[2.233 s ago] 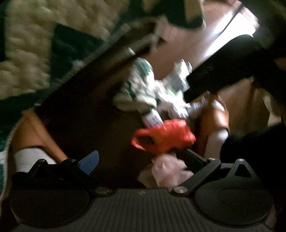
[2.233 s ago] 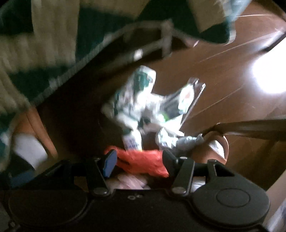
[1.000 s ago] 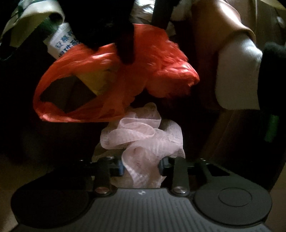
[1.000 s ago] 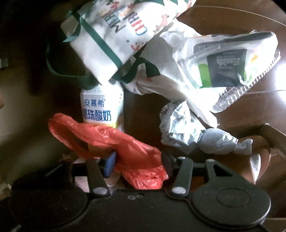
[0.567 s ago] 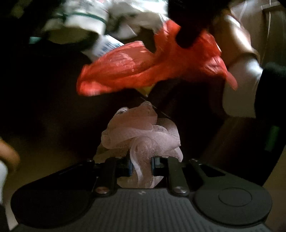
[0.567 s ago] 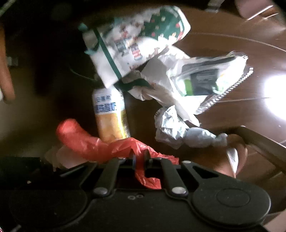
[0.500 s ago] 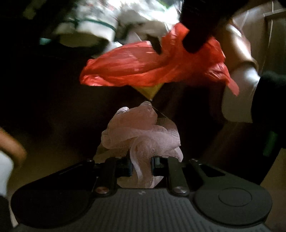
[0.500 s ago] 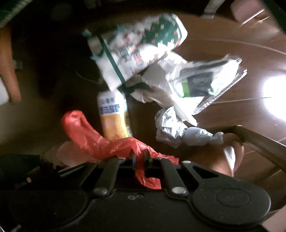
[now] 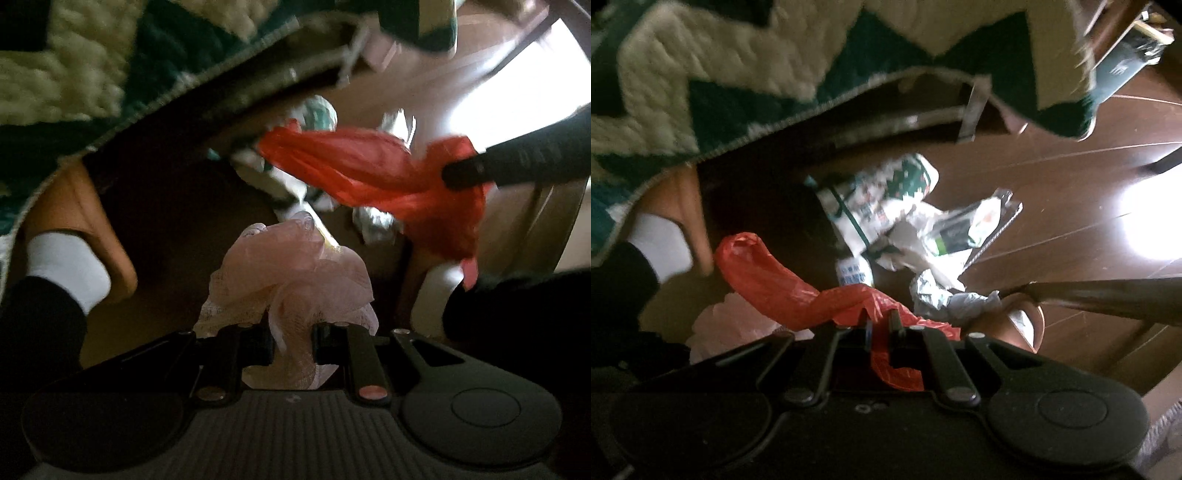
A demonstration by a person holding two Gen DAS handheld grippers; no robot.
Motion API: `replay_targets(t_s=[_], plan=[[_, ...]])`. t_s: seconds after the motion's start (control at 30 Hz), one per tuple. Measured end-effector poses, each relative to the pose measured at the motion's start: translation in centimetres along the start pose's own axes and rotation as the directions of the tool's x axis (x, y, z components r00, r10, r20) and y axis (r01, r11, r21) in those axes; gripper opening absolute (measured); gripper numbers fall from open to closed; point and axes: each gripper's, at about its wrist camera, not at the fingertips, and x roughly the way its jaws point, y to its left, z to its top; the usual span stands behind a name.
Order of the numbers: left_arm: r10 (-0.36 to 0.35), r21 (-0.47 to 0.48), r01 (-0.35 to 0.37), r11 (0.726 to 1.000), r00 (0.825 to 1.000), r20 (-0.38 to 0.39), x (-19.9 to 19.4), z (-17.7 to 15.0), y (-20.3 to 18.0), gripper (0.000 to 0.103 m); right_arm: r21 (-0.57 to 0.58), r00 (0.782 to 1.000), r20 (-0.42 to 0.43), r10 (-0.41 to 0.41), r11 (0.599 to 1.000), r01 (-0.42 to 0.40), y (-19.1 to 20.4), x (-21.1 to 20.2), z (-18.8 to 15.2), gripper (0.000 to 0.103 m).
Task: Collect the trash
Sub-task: 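Lift both held bags up and carry them over the green bin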
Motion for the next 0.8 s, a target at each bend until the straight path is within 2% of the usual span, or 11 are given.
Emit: replay_targets(t_s=[0.1, 0.2, 0.4, 0.57, 0.7, 0.8], plan=[[-0.009, -0.034, 0.012, 0.999, 0.997, 0.075, -3.5, -0.1, 0.2, 0.018, 0.014, 0.997, 0.071, 0.013, 1.0, -0.014, -0.1, -3.5, -0.8, 0.007], [-0.018, -0.061, 0.027, 0.998, 0.987, 0.159, -6.9, -0.3, -0.6, 0.018, 0.029, 0.99, 0.141, 0.024, 0.999, -0.029, -0.4, -6.9, -1.8, 0.007], [-0.039, -0.065, 0.062, 0.996, 0.952, 0.304, -13.7, -0.6, -2.7, 0.018, 0.059, 0.955, 0.294, 0.04, 0.996, -0.06, -2.0, -13.9, -3.8, 0.007], [-0.067, -0.045, 0.094, 0.995, 0.908, 0.414, -19.2, -0.4, -5.0, 0.018, 0.085, 0.901, 0.432, 0.039, 0.993, -0.084, -4.2, -20.3, -5.6, 0.007], [-0.089, -0.015, 0.11, 0.994, 0.868, 0.488, -22.9, 0.0, -7.1, 0.018, 0.076, 0.846, 0.532, 0.048, 0.992, -0.104, -5.7, -25.0, -6.9, 0.007], [-0.103, 0.007, 0.117, 0.993, 0.837, 0.537, -25.6, 0.7, -8.6, 0.018, 0.059, 0.796, 0.604, 0.04, 0.994, -0.094, -6.8, -28.9, -7.3, 0.006]])
